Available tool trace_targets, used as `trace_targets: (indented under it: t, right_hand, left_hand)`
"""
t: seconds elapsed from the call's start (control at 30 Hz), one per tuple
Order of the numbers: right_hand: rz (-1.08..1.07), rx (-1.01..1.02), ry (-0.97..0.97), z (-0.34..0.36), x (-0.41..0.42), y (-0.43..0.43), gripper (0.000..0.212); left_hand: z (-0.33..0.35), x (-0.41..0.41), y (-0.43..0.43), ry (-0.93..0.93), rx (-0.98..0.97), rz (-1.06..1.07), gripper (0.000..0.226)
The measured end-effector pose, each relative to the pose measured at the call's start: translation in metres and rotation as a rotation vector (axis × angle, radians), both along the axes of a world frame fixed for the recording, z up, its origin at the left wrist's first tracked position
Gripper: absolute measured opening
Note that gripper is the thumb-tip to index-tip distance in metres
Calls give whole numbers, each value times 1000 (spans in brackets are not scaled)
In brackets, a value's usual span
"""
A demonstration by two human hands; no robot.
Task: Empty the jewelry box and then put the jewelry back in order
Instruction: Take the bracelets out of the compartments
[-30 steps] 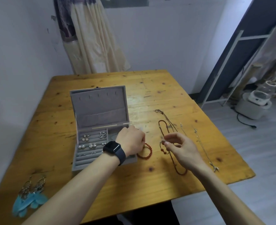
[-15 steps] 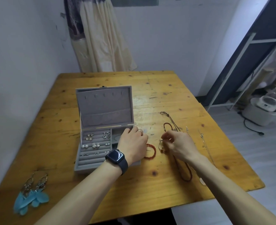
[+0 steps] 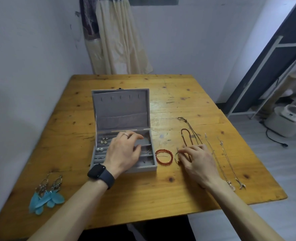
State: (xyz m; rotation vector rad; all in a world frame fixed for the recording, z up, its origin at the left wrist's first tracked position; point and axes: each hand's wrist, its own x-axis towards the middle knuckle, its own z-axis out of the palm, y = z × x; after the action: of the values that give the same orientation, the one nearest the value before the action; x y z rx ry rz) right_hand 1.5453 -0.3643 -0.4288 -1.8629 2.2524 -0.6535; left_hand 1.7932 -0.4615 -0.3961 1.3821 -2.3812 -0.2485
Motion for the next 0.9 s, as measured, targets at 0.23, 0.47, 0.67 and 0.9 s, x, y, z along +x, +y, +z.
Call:
trace_targets:
  t: [0.23, 0.47, 0.67, 0.9]
  right_hand:
    - [44, -137, -223, 13, 32, -2, 21]
    - [161, -56, -67, 22, 70, -32, 19]
    - [163, 84, 19, 30, 104, -65, 32]
    - [48, 134, 155, 17, 138, -88, 37]
  left_hand:
    - [8, 19, -1, -63, 29, 30, 25]
    - [6, 16, -1, -205, -14, -1, 25]
    - [4, 24, 0, -136, -58, 59, 30]
    - [-1, 35, -6, -147, 4, 37, 49]
